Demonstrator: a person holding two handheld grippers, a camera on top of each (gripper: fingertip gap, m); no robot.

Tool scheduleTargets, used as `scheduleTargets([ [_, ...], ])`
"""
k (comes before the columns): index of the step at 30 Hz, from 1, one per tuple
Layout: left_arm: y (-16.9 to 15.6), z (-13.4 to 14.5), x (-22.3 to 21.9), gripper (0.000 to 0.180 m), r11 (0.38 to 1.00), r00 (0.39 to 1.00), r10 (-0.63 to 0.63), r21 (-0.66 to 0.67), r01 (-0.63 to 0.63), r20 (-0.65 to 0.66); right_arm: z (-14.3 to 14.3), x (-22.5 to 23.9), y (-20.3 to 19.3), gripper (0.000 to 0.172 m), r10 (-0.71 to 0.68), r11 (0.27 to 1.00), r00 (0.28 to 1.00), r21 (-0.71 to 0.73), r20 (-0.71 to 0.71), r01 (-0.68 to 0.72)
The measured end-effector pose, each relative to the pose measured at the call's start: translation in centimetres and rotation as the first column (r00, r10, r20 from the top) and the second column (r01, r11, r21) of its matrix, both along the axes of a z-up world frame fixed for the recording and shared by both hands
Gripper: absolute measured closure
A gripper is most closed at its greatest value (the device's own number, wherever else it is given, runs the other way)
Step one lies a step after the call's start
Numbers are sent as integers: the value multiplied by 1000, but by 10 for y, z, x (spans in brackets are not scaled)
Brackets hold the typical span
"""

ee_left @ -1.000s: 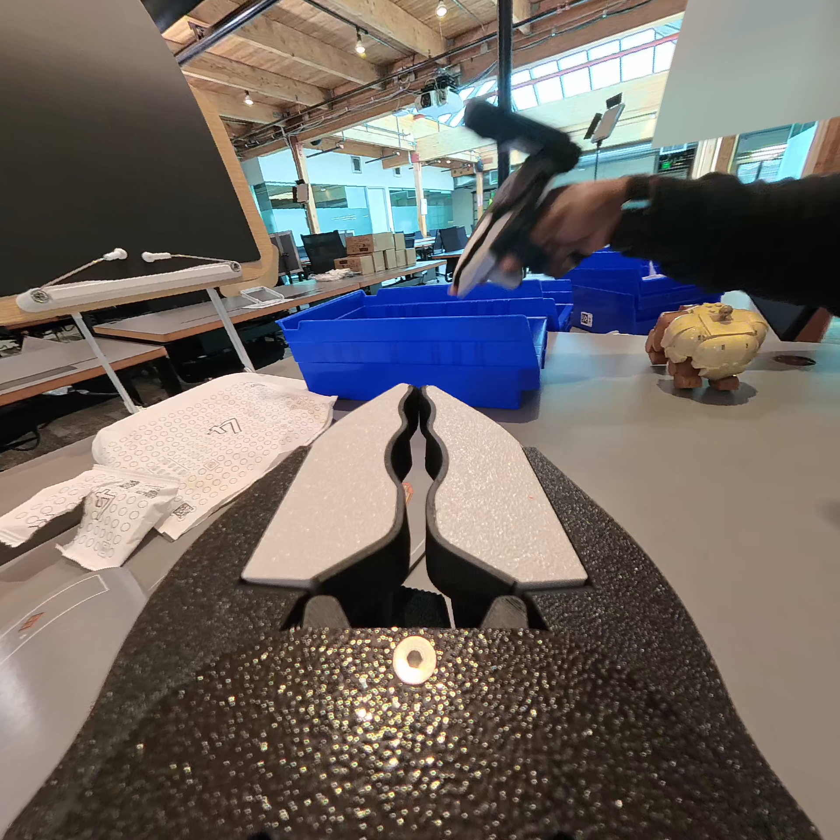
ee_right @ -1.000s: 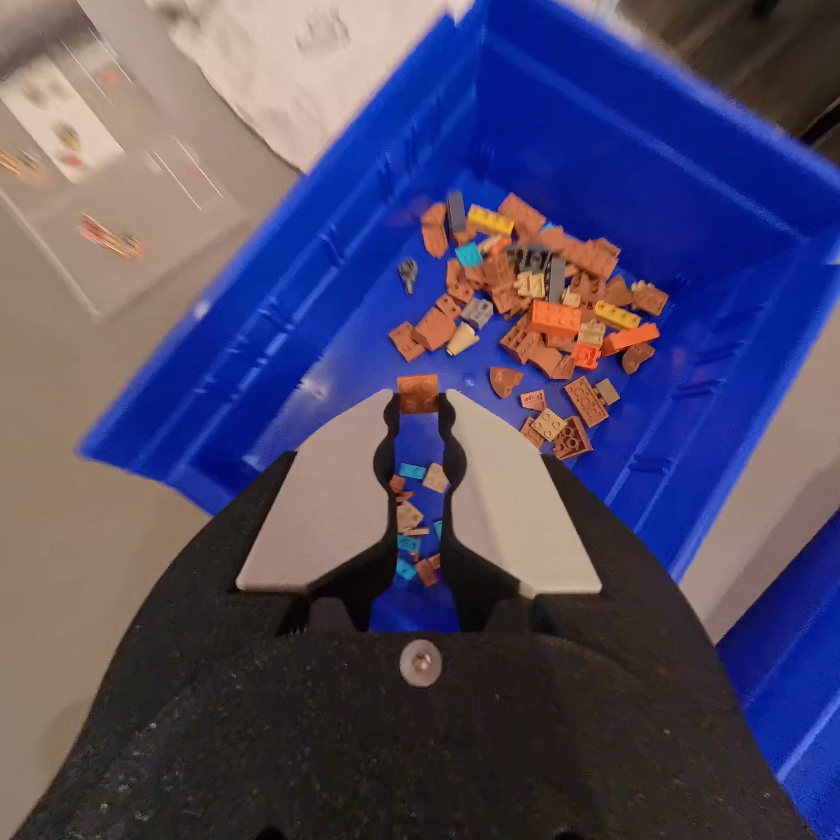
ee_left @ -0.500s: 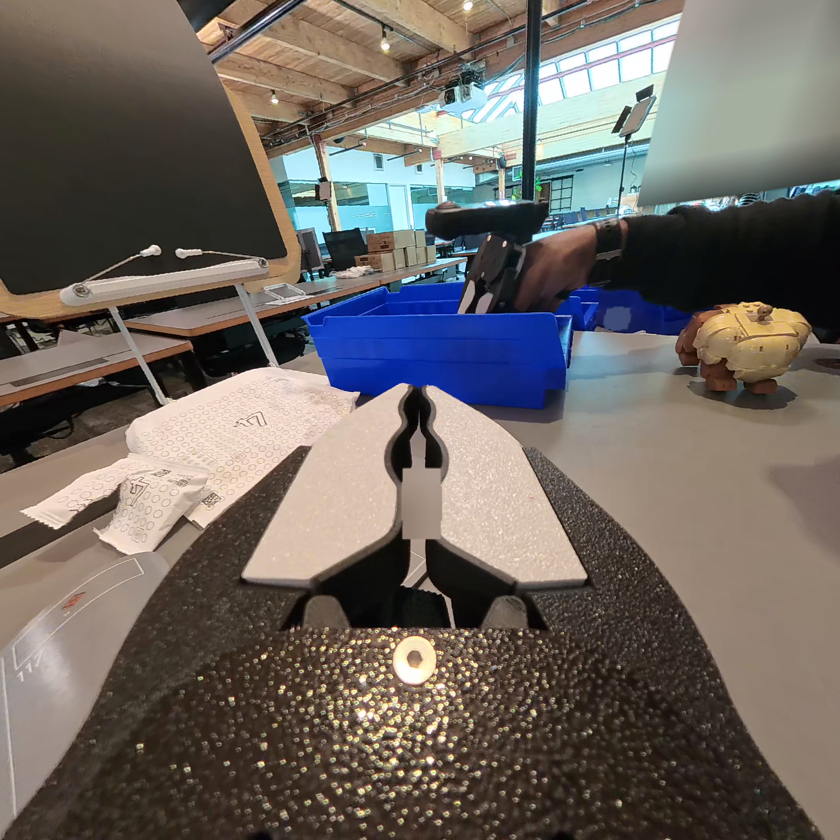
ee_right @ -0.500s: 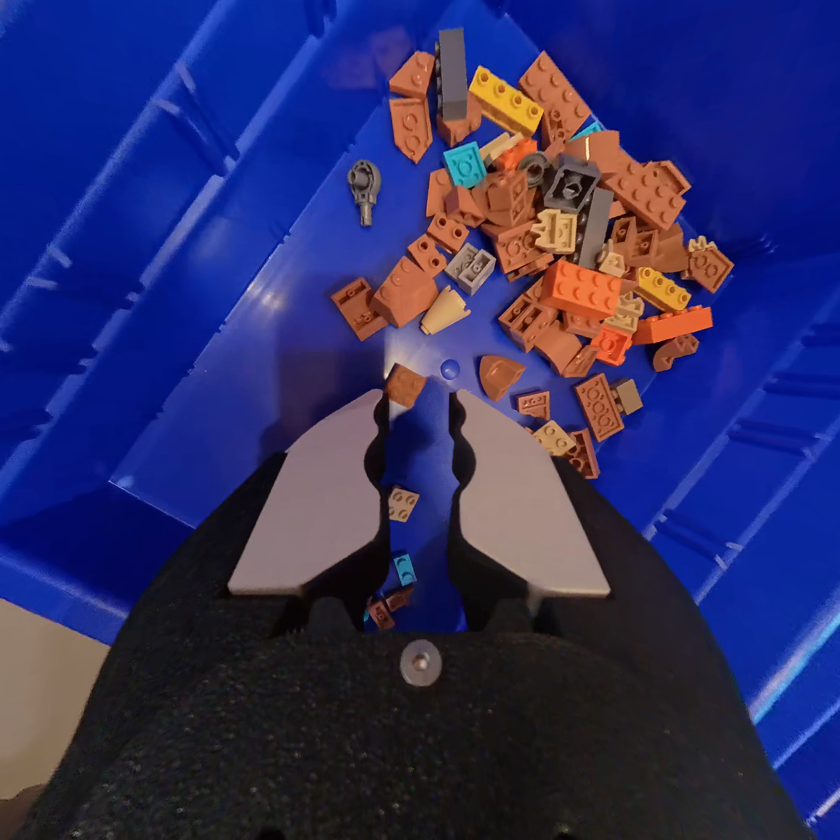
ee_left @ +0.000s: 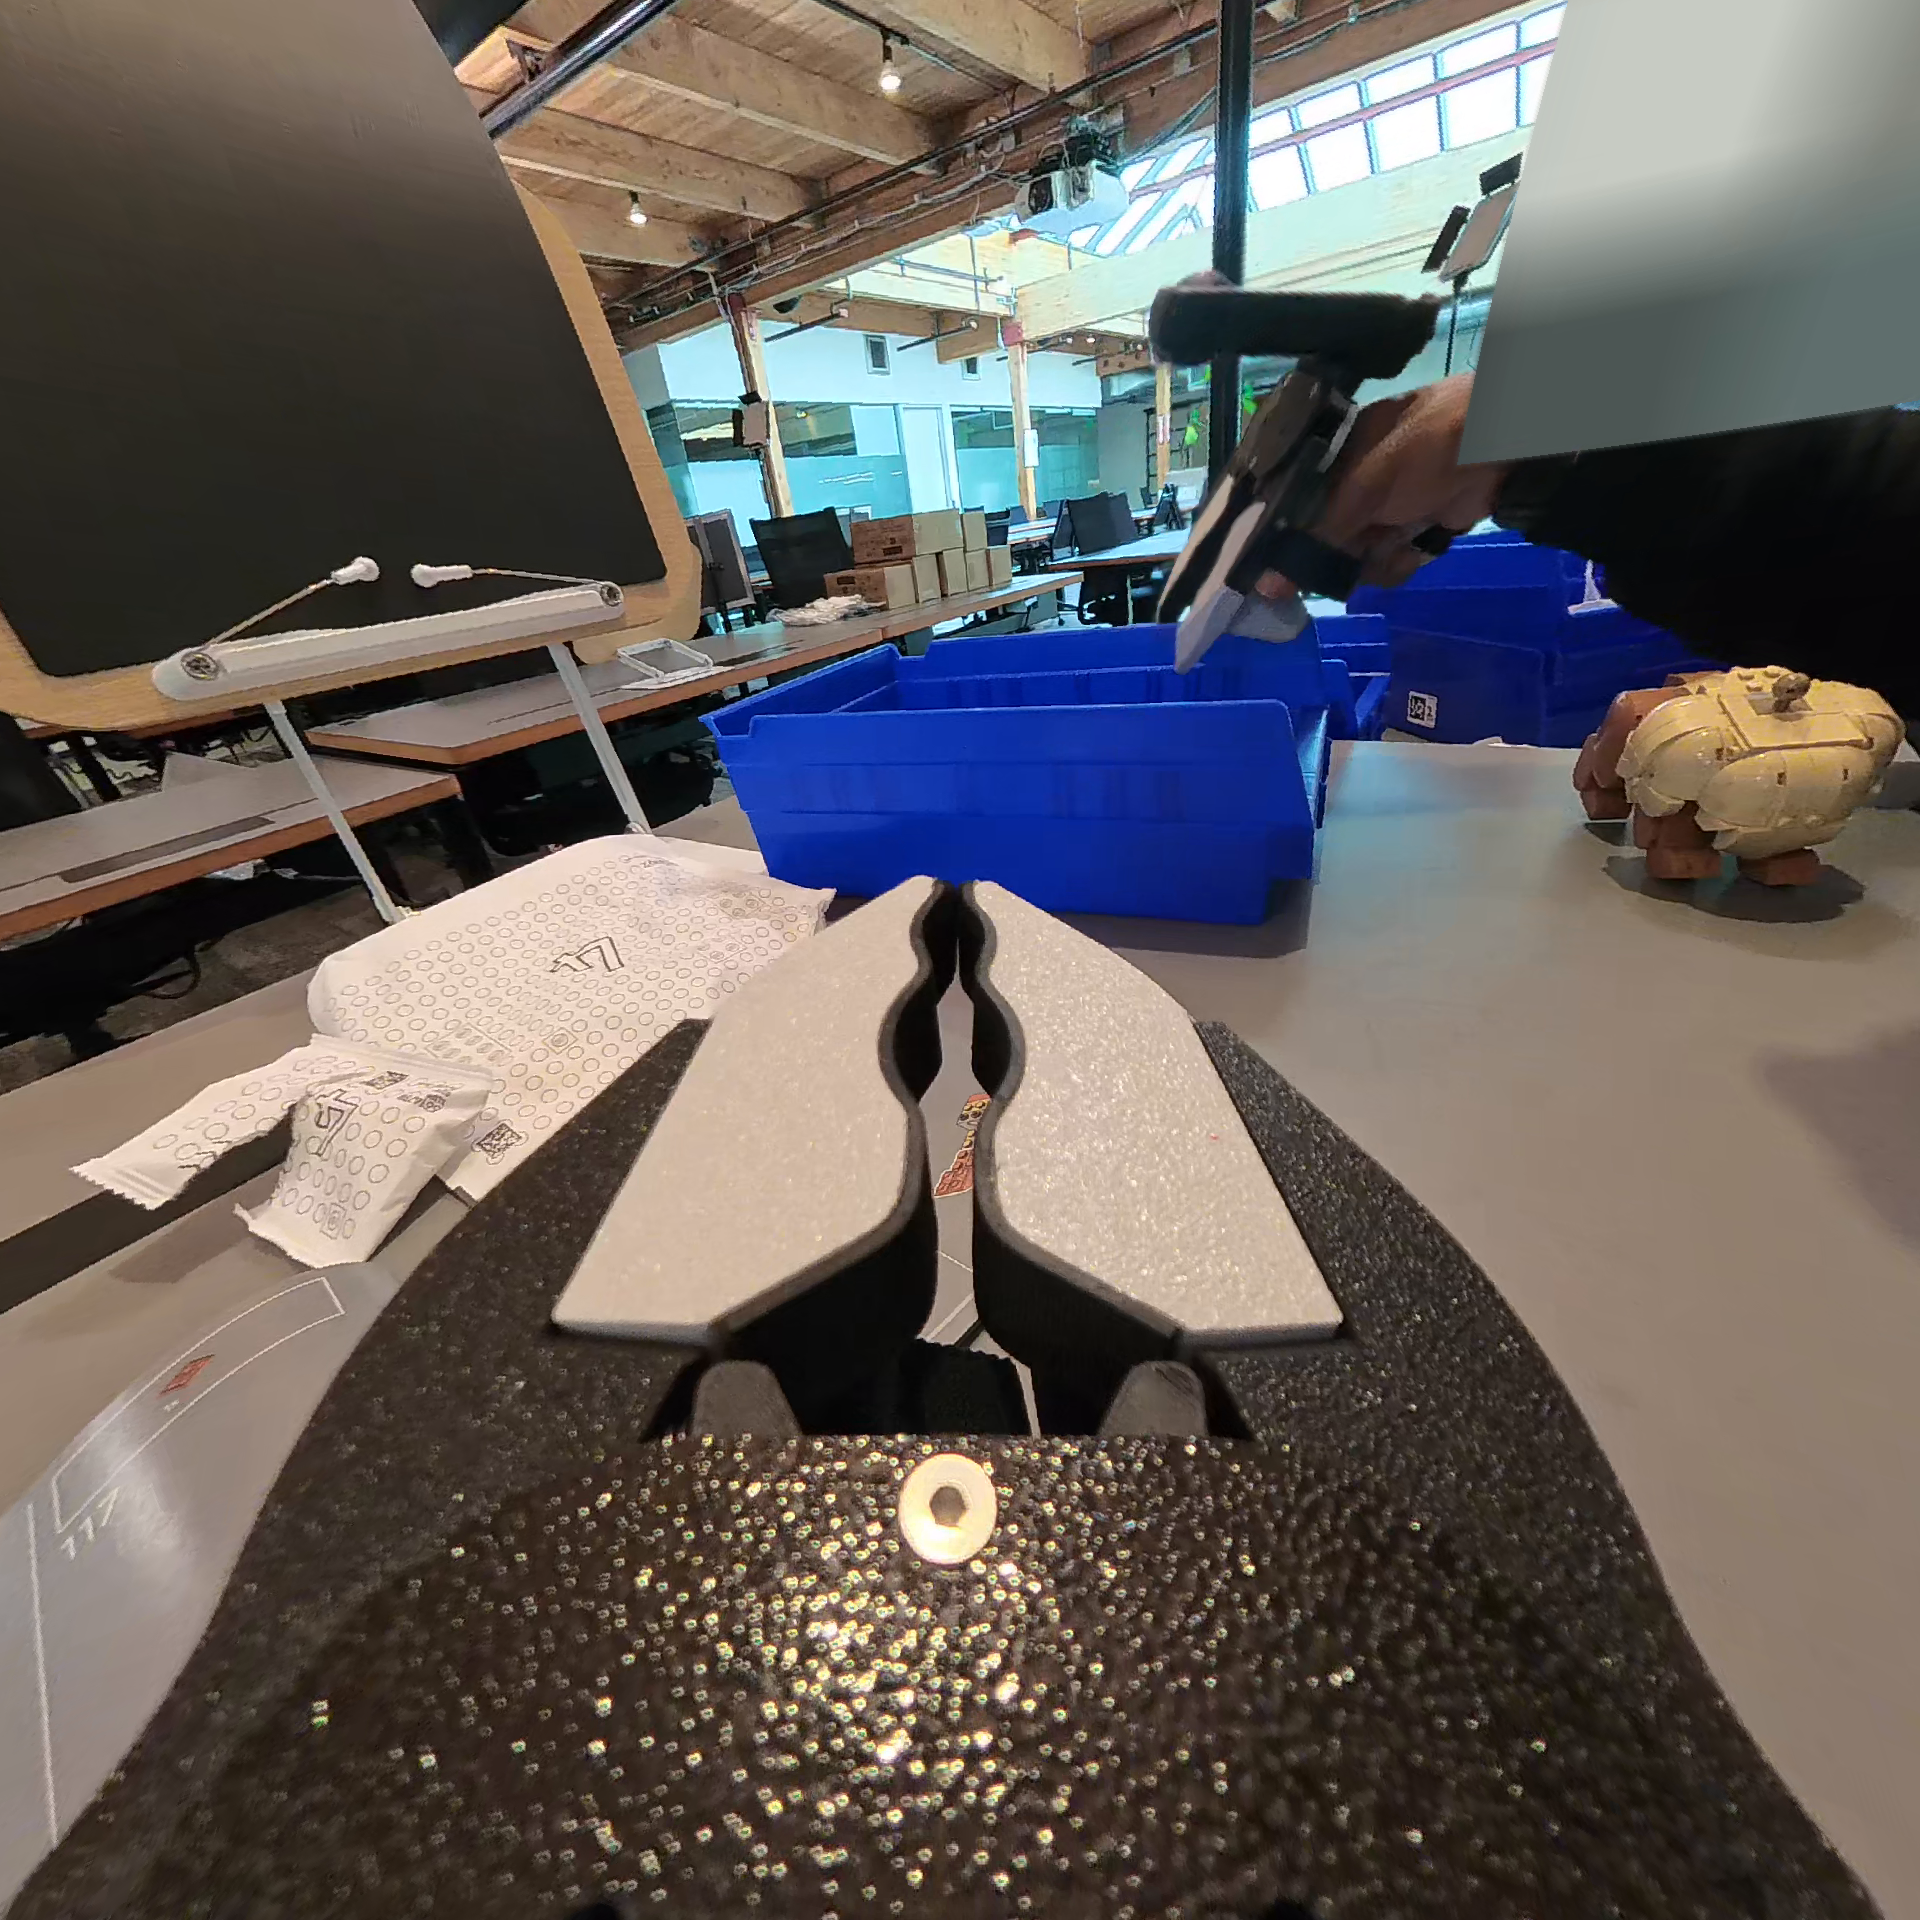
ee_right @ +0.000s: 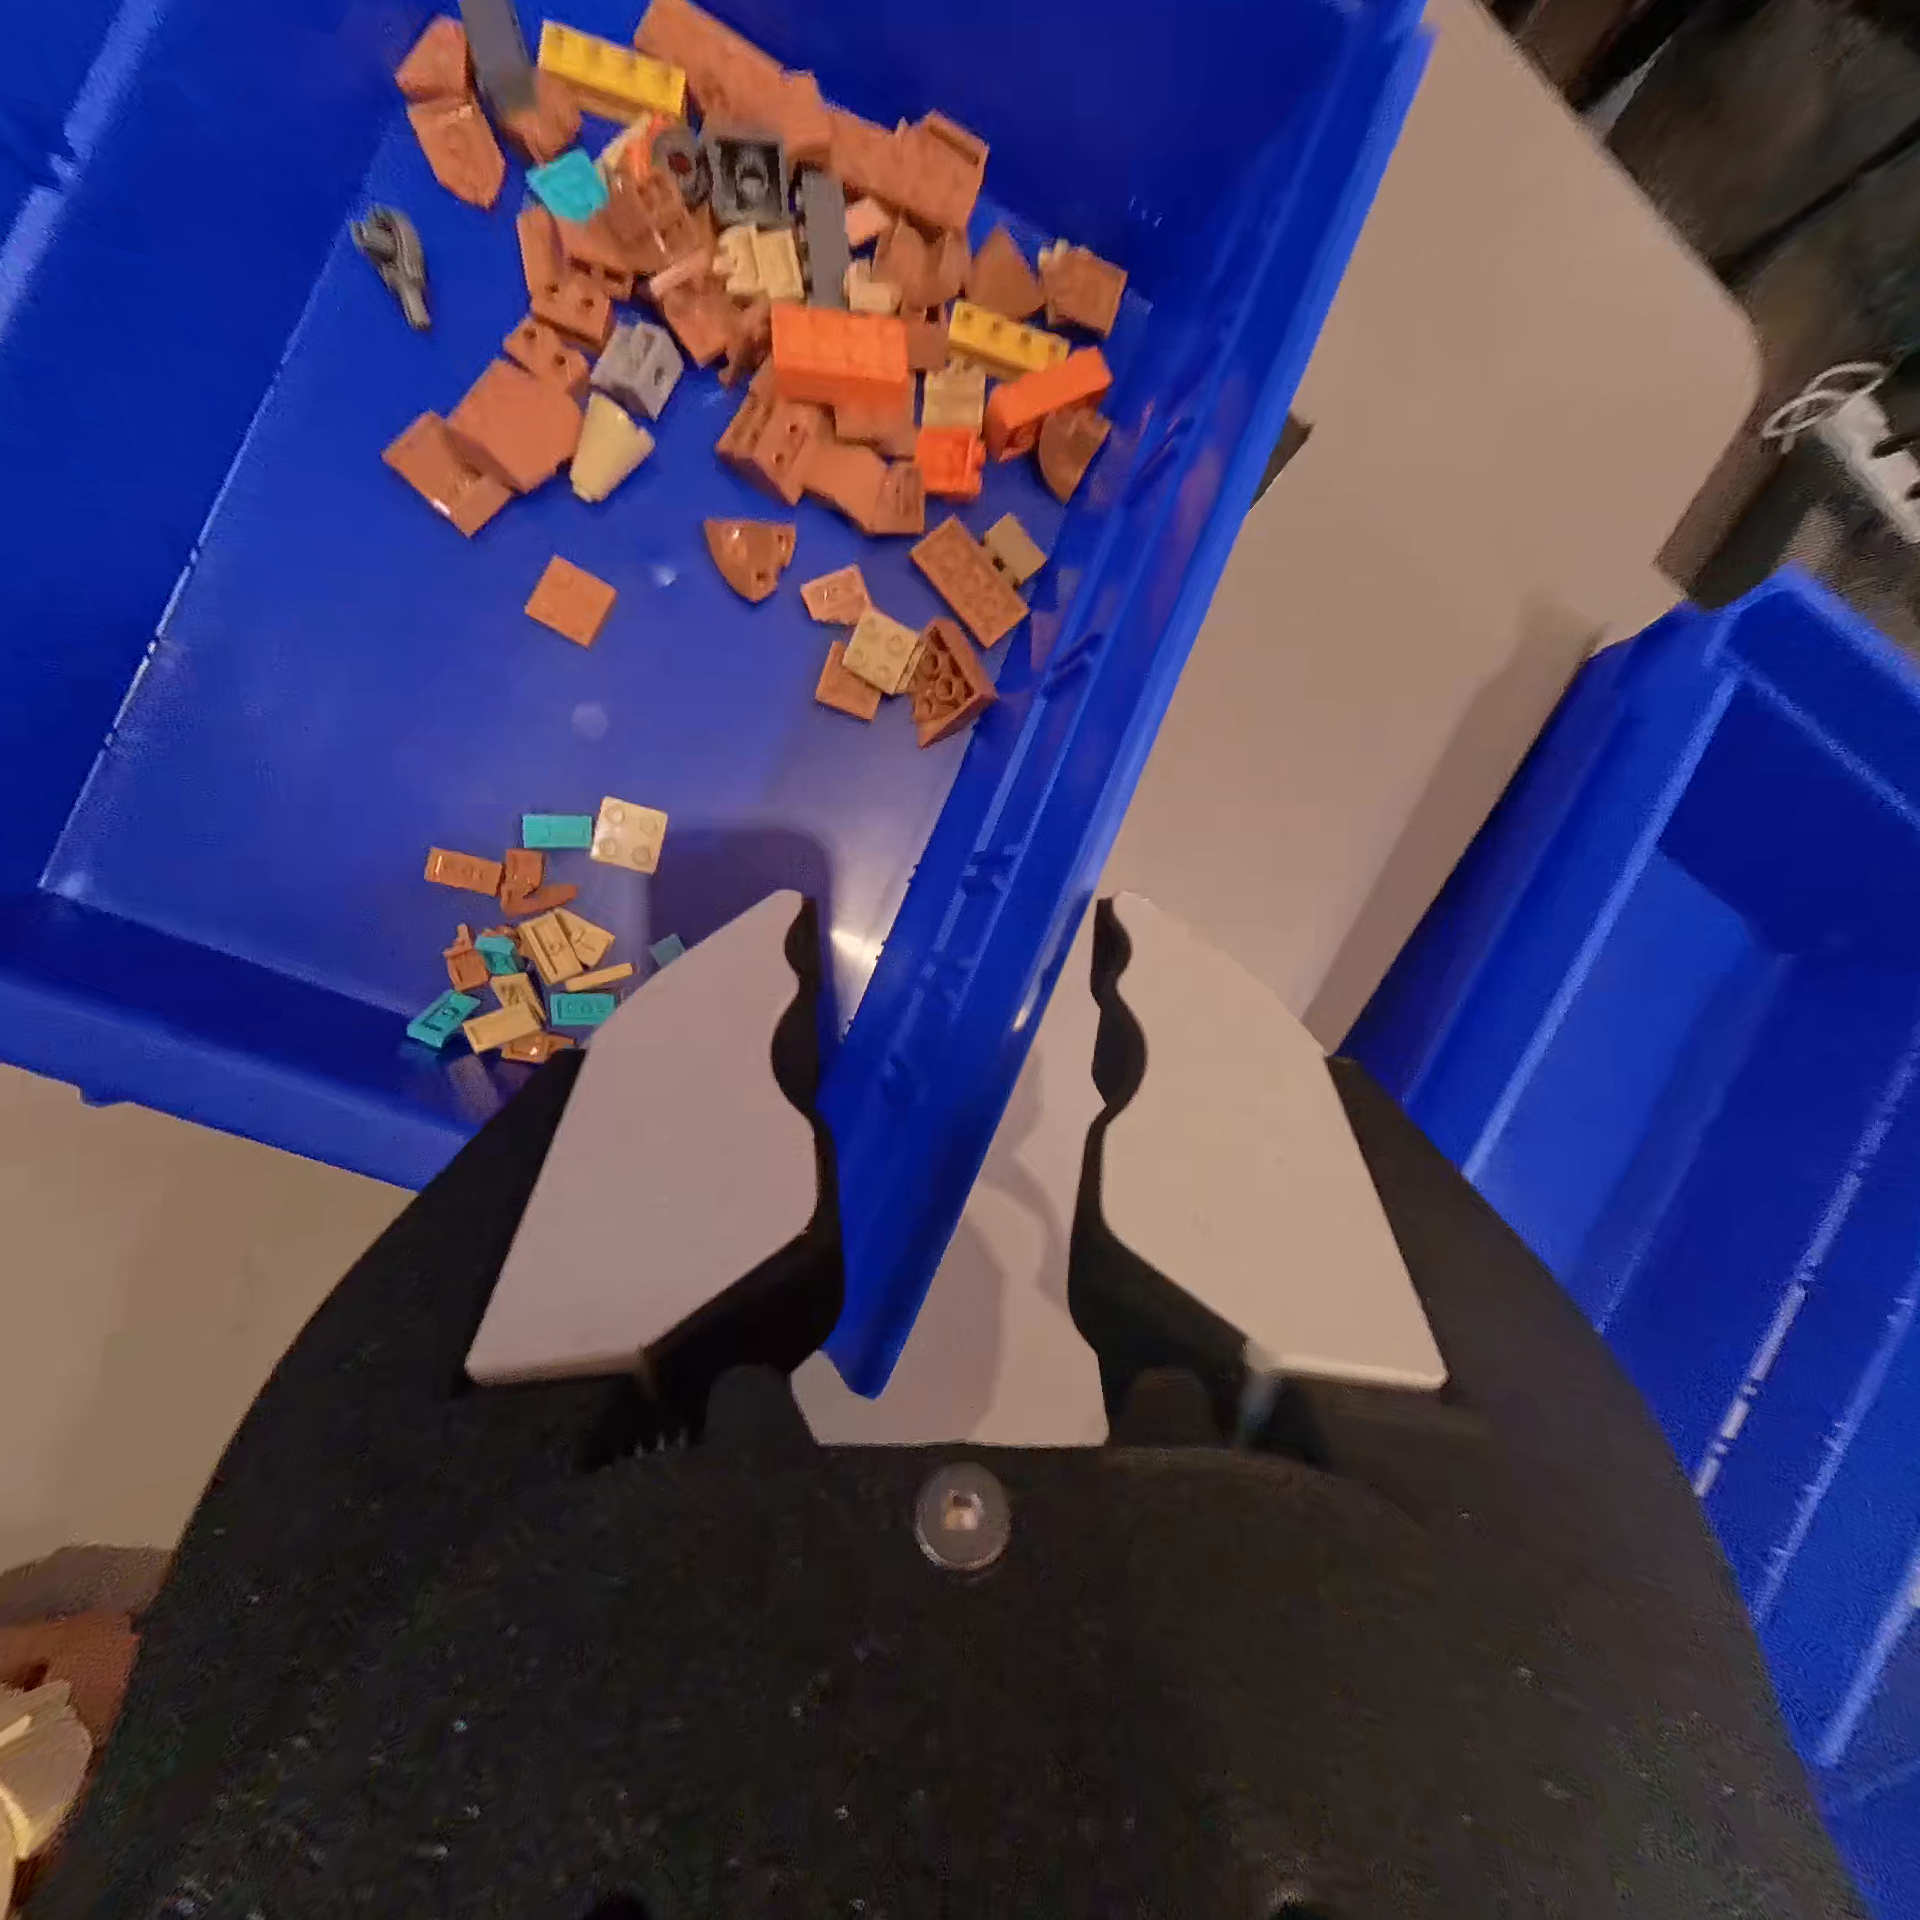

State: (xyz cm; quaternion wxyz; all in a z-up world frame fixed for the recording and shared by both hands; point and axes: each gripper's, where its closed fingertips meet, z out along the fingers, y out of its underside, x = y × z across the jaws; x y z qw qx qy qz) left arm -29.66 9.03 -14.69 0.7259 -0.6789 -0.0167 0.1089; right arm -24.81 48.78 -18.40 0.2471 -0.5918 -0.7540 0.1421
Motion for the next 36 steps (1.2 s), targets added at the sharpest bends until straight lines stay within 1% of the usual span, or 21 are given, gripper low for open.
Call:
scheduleTargets([
  [2,0,0,1,180,1000,1000,-1,1,1,-4,-11,3,1,127,2,1000,1000,-15,27,-2],
  [5,0,1,1,180,1000,1000,-3,4,3,-6,-20,5,7,149,-3,1000,999,6,51,3],
  [9,-1,1,1,180,1000,1000,-6,8,6,-4,-18,9,0,155,-1,998,999,-63,45,4],
  [13,-1,1,2,180,1000,1000,-11,10,11,-4,-18,23,-13,156,9,996,999,-93,32,-6],
  [23,0,0,3,180,1000,1000,-16,1,16,-10,-17,66,-67,149,91,987,996,-131,8,-89],
  [36,0,0,4,180,1000,1000,-19,1,19,-11,-17,86,-93,137,155,973,988,-176,3,-152],
])
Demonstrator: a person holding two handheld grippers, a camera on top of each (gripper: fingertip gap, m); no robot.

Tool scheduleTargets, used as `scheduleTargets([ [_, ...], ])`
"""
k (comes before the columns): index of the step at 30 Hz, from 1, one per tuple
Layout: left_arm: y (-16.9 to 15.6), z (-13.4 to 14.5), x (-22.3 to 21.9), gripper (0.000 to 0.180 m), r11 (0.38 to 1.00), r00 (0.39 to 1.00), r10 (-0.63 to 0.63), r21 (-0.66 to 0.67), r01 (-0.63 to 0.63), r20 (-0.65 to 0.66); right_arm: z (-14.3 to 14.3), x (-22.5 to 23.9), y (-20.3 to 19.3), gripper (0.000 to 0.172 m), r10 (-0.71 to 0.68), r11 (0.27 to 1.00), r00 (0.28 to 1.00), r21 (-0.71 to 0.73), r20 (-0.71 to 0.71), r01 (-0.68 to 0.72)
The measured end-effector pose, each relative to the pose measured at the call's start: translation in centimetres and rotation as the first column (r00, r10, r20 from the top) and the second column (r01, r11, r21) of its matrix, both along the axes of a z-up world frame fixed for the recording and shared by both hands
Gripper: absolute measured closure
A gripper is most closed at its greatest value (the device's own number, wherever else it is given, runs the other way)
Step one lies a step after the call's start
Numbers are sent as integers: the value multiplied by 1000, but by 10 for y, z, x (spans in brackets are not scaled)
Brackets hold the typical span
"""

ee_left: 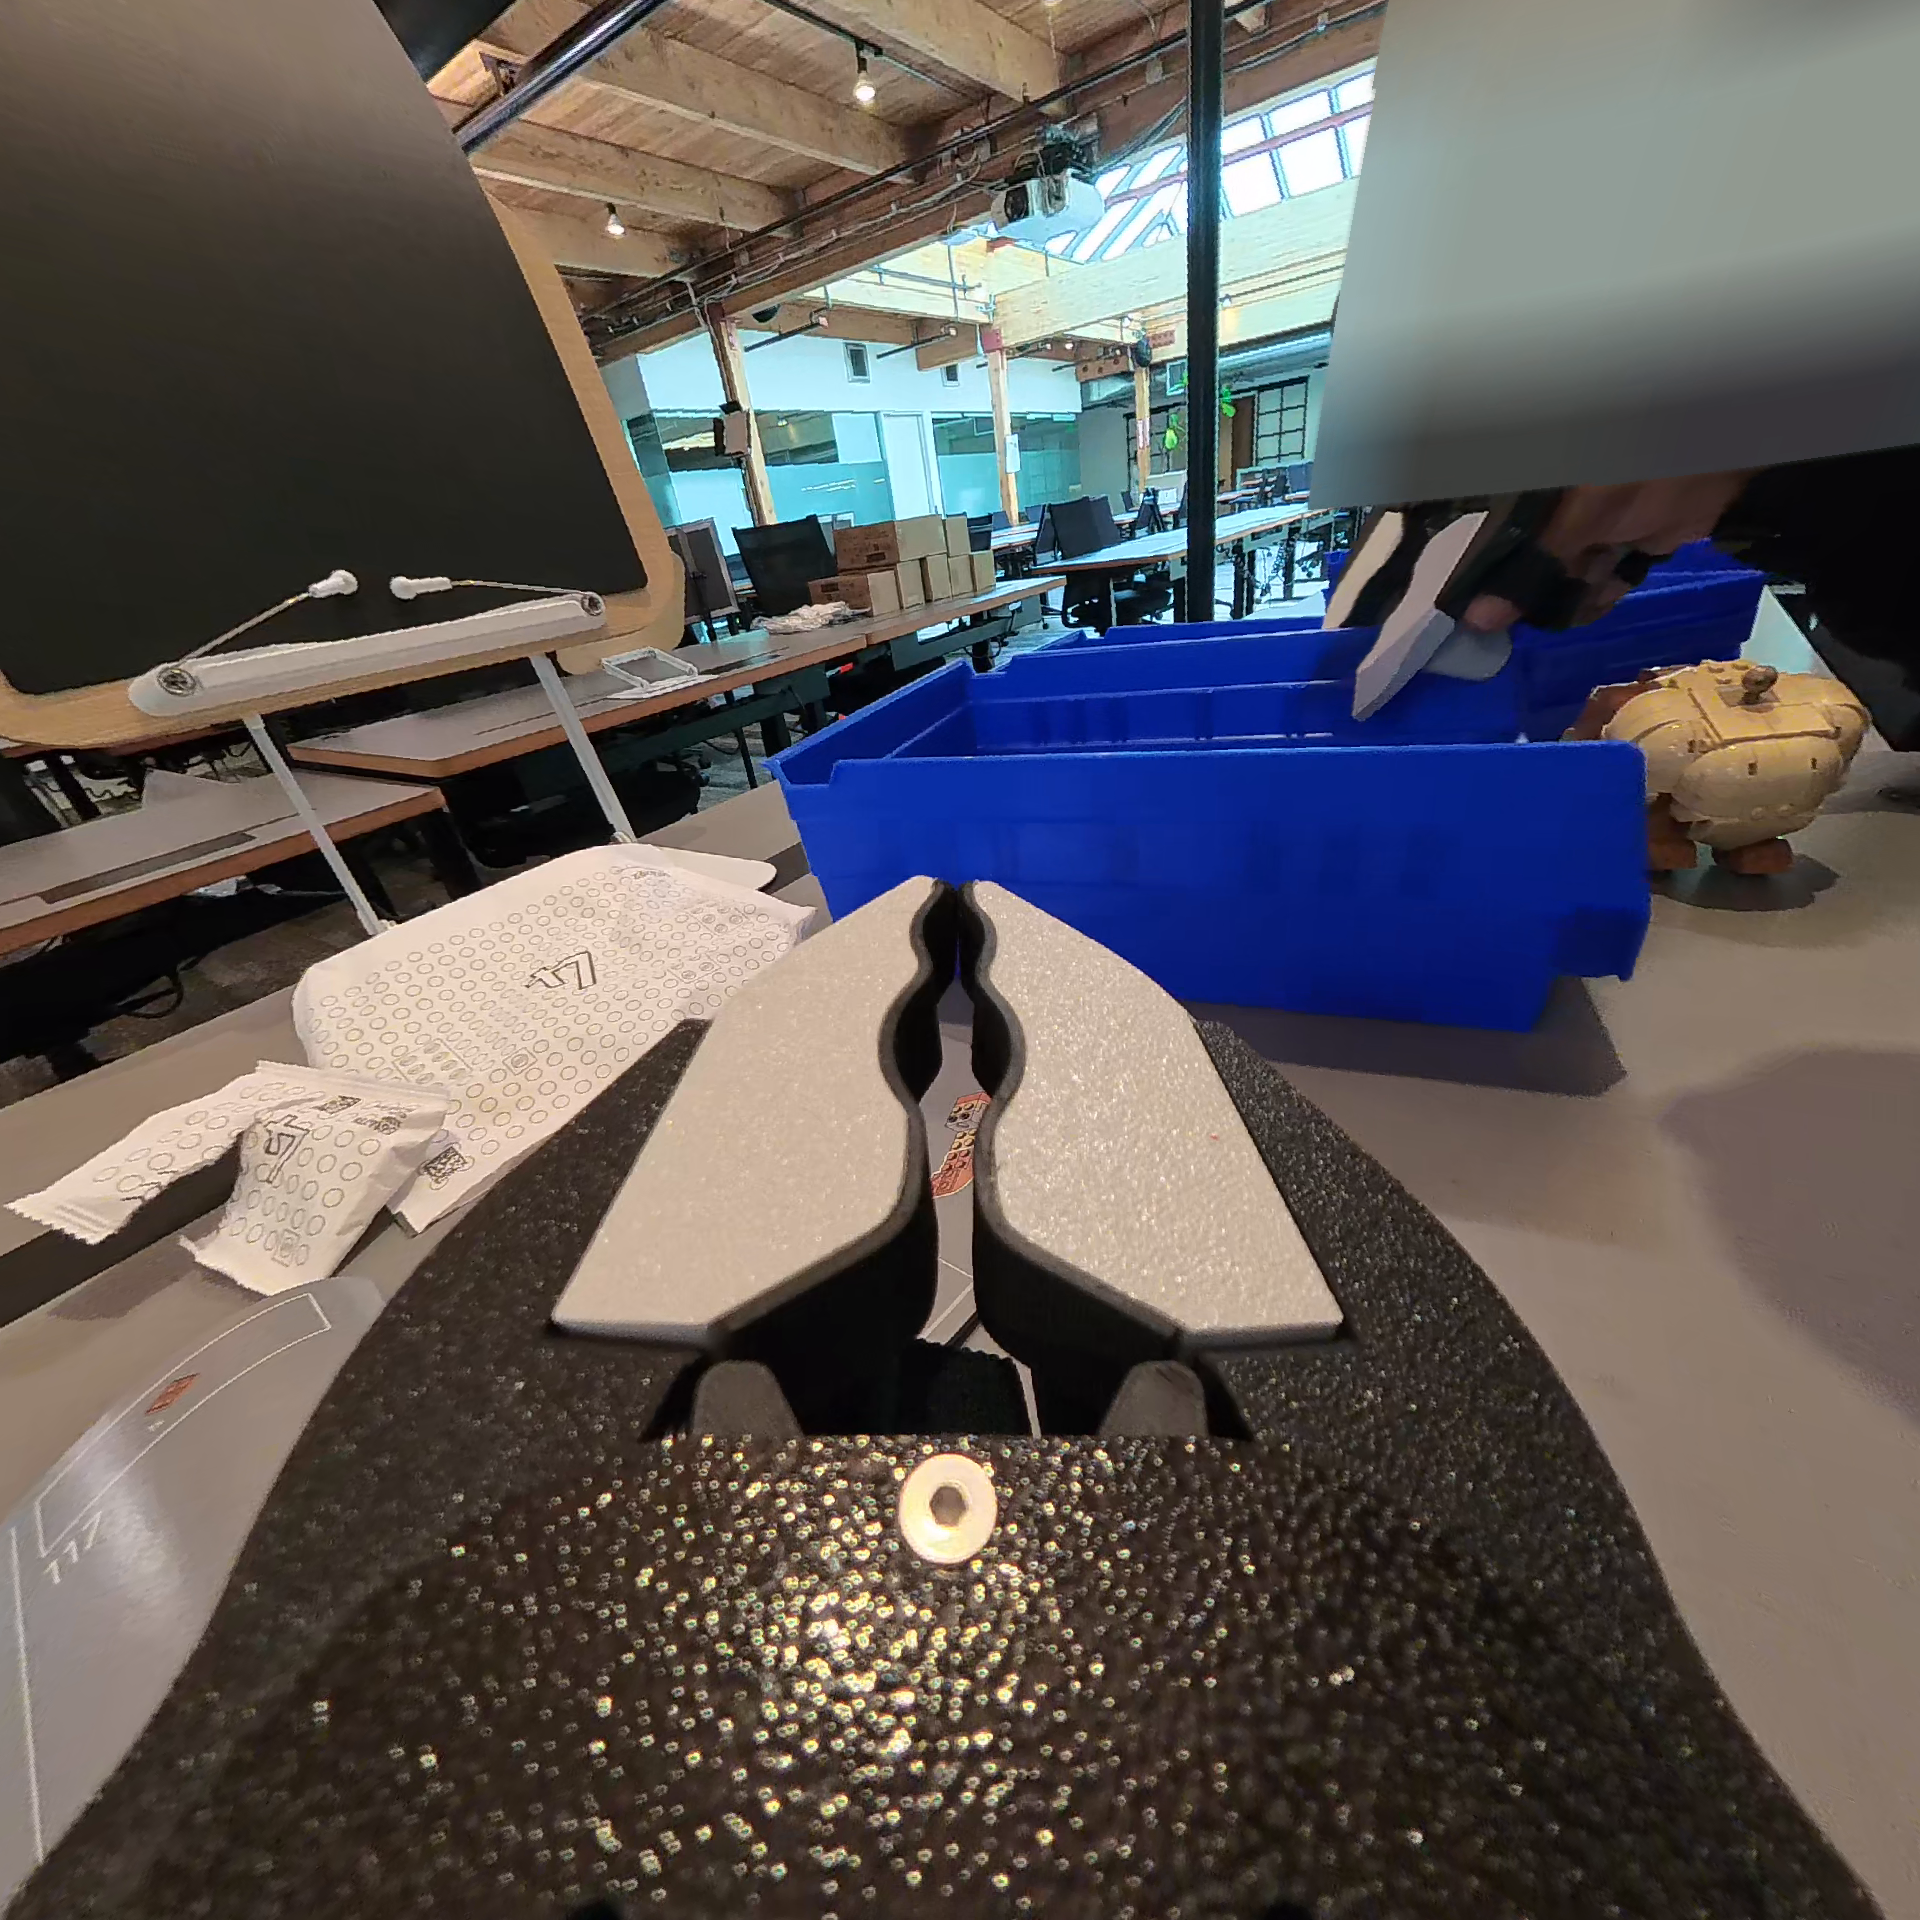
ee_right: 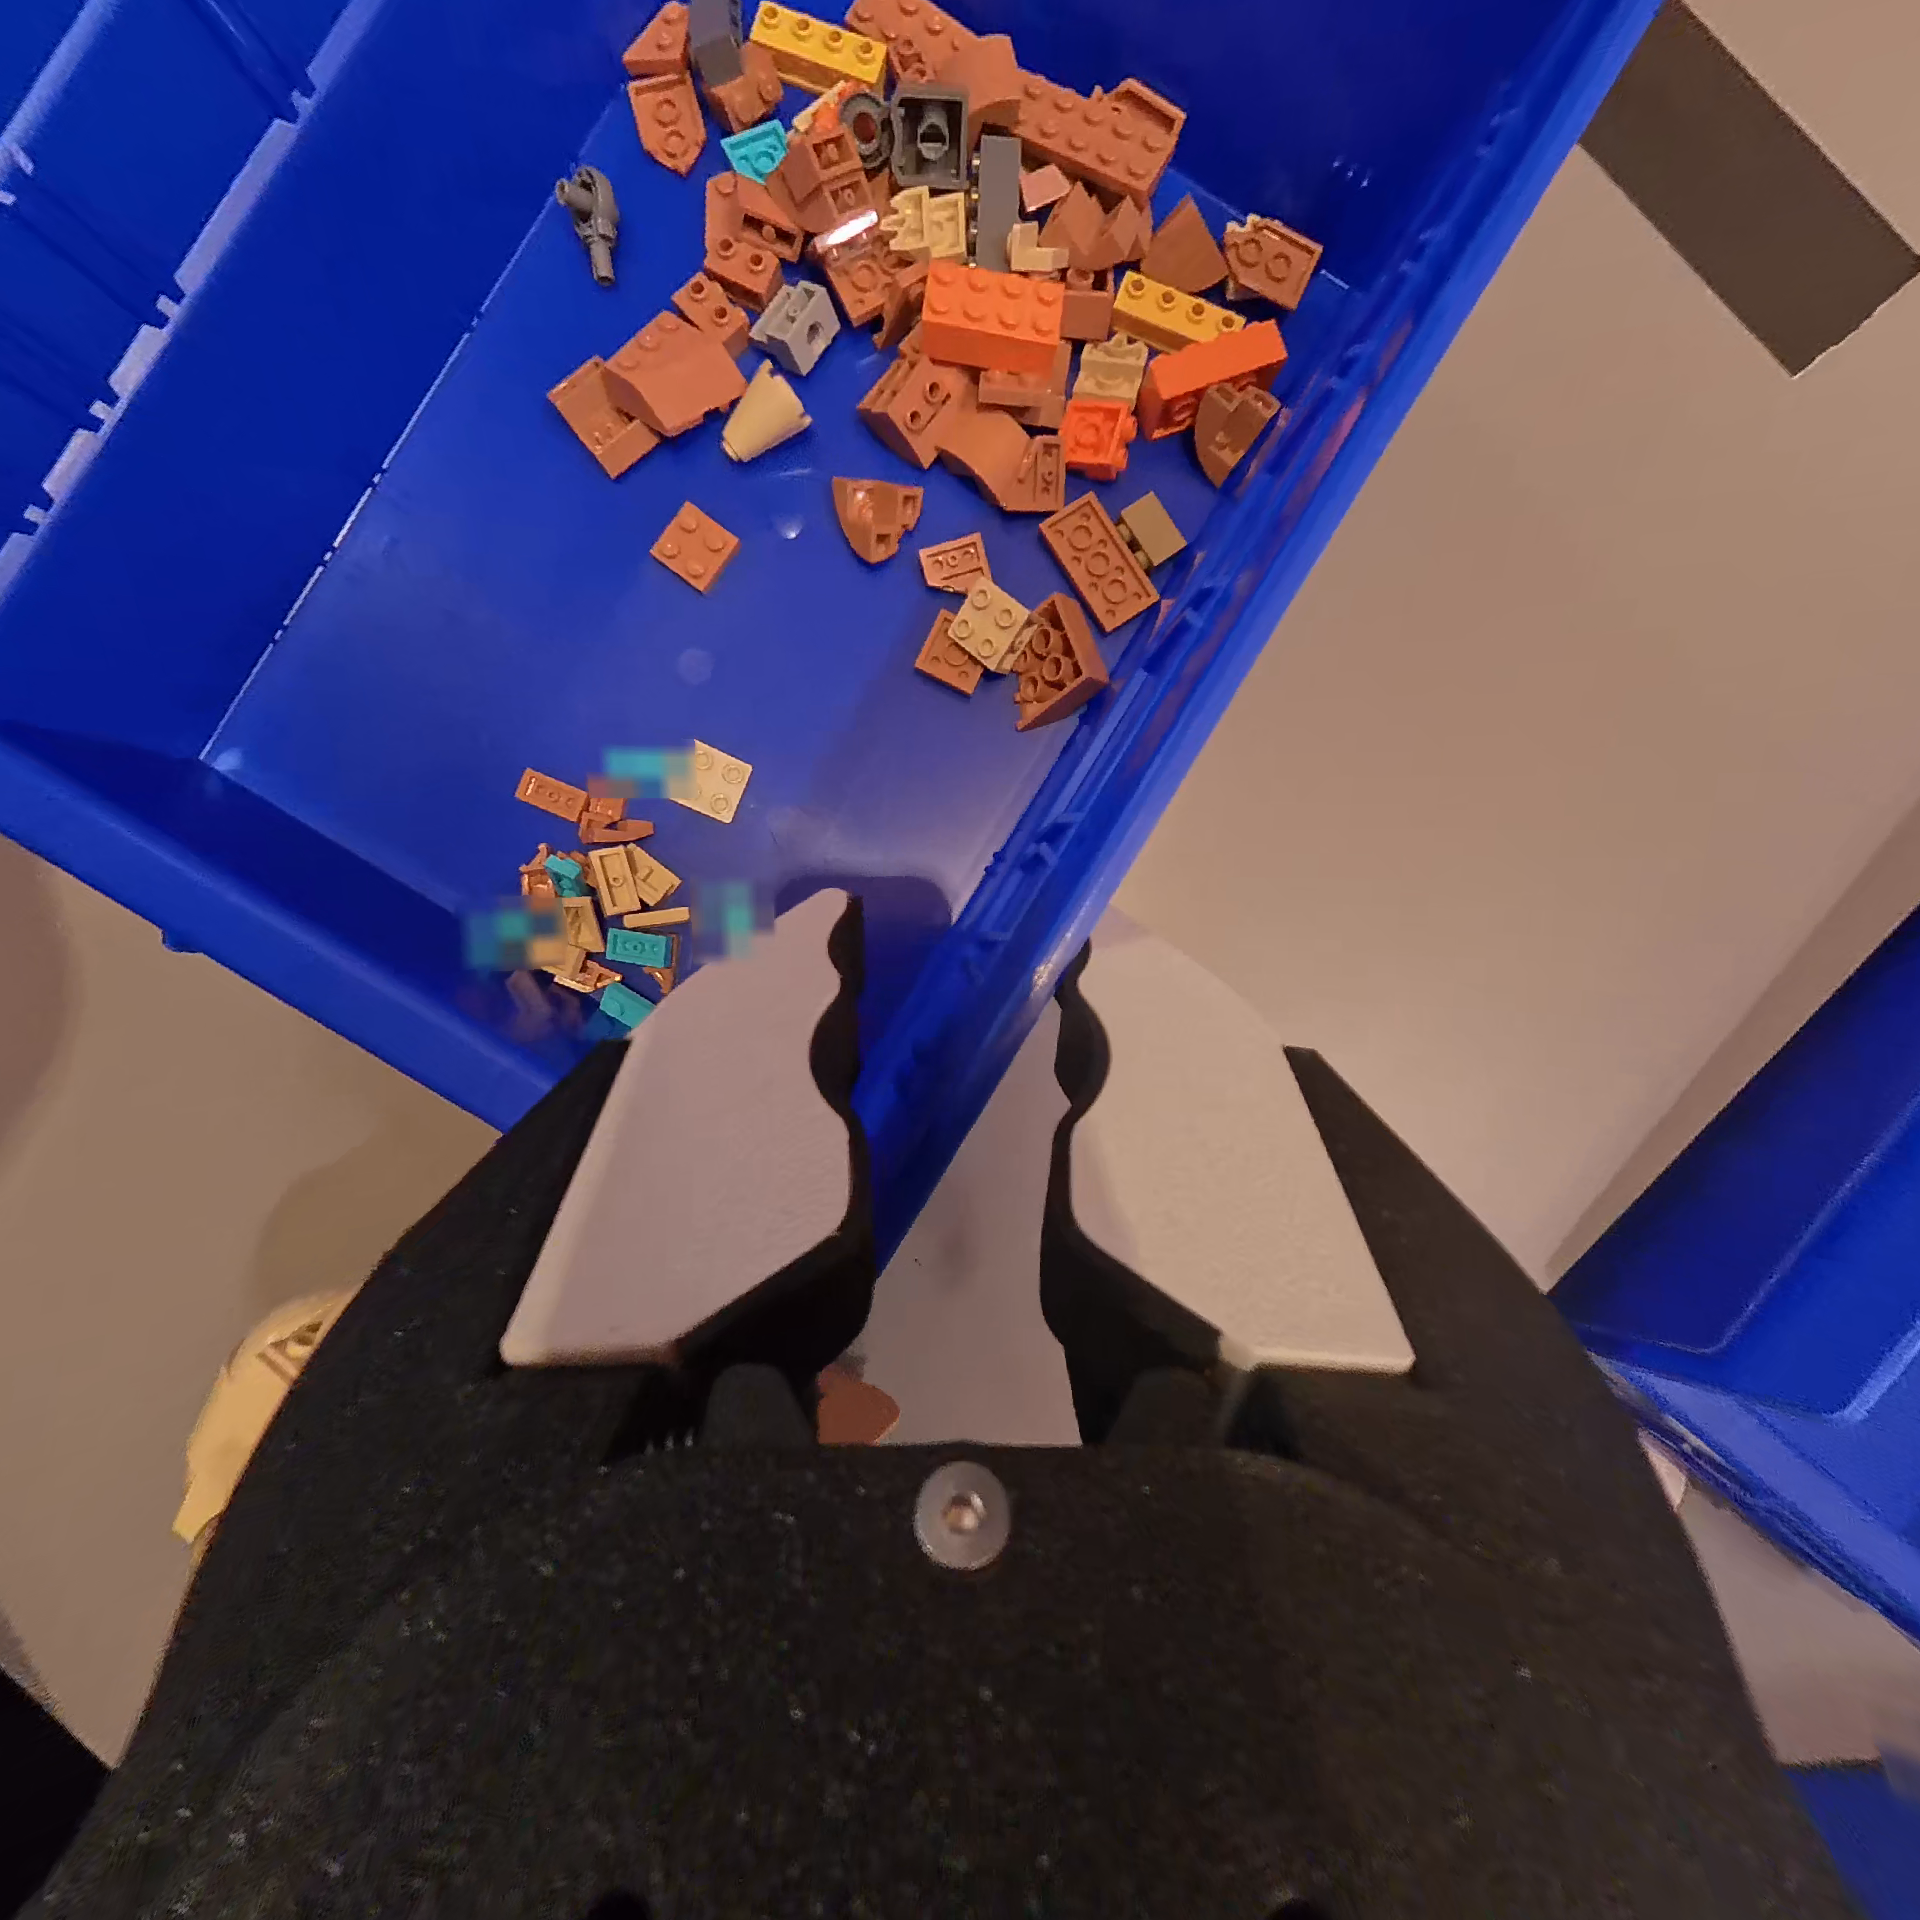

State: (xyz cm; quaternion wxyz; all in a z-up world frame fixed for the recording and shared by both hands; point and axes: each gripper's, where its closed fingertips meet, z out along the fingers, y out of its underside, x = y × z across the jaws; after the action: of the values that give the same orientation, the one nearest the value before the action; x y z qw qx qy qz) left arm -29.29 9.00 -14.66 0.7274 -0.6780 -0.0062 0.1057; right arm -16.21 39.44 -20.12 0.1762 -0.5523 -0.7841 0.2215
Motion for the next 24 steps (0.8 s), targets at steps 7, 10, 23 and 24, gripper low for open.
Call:
scheduleTargets([
  [7,0,0,0,180,1000,1000,-3,-1,3,-1,1,4,-4,135,15,999,1000,-39,-6,-15],
  [10,0,0,0,180,1000,1000,-3,-1,3,0,3,4,-4,135,15,999,1000,-43,-25,-16],
  [23,0,-1,2,180,1000,1000,-8,-8,8,3,50,35,-16,137,-37,999,975,-36,-219,30],
  [24,0,-1,2,180,1000,1000,-11,-8,11,6,52,40,-22,137,-35,999,974,-25,-226,30],
])
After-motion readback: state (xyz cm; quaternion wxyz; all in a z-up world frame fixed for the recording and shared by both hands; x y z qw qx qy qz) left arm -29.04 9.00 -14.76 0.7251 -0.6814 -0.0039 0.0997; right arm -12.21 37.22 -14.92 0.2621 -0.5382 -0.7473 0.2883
